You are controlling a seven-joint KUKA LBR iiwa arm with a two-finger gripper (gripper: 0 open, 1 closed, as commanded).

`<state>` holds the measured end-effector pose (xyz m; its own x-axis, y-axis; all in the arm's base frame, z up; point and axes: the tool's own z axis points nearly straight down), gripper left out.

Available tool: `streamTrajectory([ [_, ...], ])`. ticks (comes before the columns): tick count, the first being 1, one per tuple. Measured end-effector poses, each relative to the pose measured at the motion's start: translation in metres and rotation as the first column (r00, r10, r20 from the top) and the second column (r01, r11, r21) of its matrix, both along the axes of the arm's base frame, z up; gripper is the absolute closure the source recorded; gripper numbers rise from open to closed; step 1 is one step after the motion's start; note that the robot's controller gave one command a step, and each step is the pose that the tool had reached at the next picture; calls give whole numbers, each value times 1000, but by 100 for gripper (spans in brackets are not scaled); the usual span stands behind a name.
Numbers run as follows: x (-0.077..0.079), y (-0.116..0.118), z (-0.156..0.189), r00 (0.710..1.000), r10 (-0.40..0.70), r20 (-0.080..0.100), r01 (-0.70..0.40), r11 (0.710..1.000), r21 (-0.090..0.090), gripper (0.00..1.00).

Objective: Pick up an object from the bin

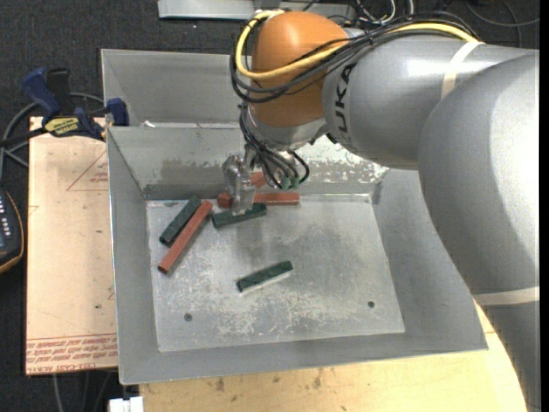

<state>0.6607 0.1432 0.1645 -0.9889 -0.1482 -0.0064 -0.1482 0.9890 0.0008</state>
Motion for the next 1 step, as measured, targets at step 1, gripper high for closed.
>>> streamTrajectory([
  [1, 1, 1, 1, 1000, 2, -2, -2, 1000, 0, 100],
])
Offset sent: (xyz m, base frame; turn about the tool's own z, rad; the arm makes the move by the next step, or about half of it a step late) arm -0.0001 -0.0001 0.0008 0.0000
